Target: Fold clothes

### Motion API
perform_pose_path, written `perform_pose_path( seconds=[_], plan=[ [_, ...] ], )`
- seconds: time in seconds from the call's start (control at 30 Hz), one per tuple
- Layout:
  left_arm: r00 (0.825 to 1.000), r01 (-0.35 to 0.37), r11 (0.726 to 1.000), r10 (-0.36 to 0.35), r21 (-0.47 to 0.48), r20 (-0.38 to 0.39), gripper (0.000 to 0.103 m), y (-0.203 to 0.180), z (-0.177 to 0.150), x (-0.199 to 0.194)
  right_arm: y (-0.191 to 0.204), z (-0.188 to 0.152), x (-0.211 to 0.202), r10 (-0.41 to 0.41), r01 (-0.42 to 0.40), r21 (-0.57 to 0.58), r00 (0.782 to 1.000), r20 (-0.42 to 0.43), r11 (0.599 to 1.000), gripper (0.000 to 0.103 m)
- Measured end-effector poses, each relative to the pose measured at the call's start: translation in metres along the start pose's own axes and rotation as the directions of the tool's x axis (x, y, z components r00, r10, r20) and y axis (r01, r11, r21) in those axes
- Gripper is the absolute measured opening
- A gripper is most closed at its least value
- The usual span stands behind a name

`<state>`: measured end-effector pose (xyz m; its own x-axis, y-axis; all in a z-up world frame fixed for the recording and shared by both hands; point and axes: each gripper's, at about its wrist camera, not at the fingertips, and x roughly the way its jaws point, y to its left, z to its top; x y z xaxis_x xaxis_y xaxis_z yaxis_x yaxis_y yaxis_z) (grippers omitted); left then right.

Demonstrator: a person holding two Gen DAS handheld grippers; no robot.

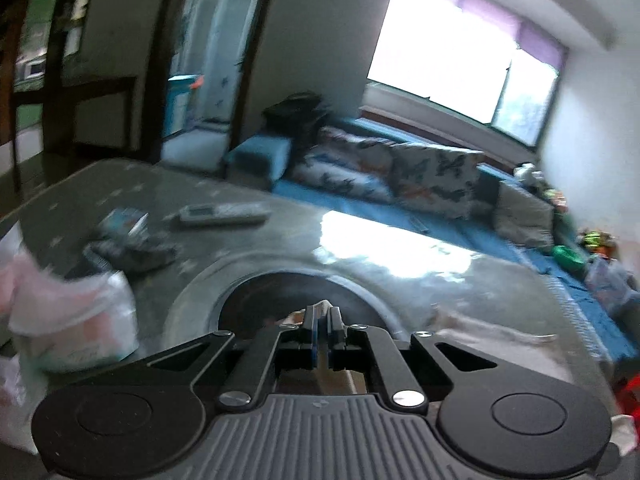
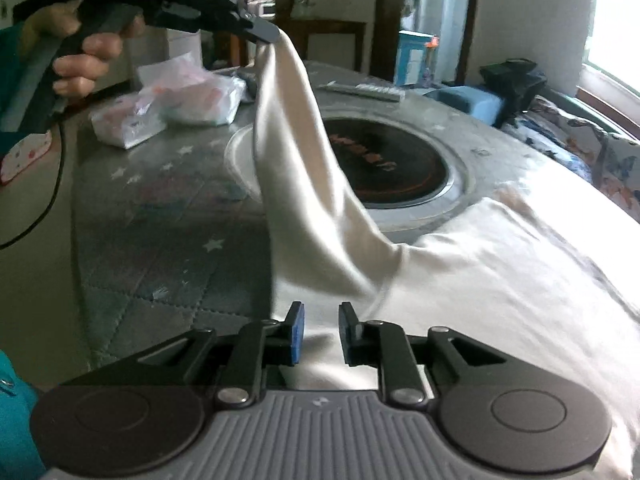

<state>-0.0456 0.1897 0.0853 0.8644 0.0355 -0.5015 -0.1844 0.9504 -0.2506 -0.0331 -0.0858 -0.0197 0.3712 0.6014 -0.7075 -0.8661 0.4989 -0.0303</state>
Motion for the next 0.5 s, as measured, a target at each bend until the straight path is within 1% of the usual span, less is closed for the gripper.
perform_pose_path(
  seconds=[0.07,0.13,0.23,0.37,0.5],
  plan=[
    [0.998,0.055,0.998,-0.055,0.023,0.009,0.005,-0.018,0.005,-0.007,-0.009,-0.003,-0.015,-0.019,0.018,0.041,1.0,0.019,0.999,0.028],
    [0.994,0.106,0.993,-0.107,0.058,0.015,0.005,-0.041,0.008,-0.011,-0.019,-0.009,-0.03,-0.048,0.045,0.081,0.998,0.035,0.996,0.028],
    [0.979,0.199,0.974,-0.201,0.113,0.013,0.005,-0.081,0.01,-0.013,-0.035,-0.024,-0.053,-0.106,0.098,0.139,0.993,0.051,0.985,0.035],
    [0.946,0.32,0.931,-0.324,0.175,-0.01,0.005,-0.133,0.007,-0.01,-0.057,-0.044,-0.083,-0.185,0.166,0.217,0.98,0.067,0.962,0.036],
    [0.901,0.434,0.871,-0.425,0.233,-0.09,0.005,-0.183,-0.008,0.007,-0.077,-0.069,-0.104,-0.254,0.227,0.302,0.966,0.053,0.926,0.036]
  ],
)
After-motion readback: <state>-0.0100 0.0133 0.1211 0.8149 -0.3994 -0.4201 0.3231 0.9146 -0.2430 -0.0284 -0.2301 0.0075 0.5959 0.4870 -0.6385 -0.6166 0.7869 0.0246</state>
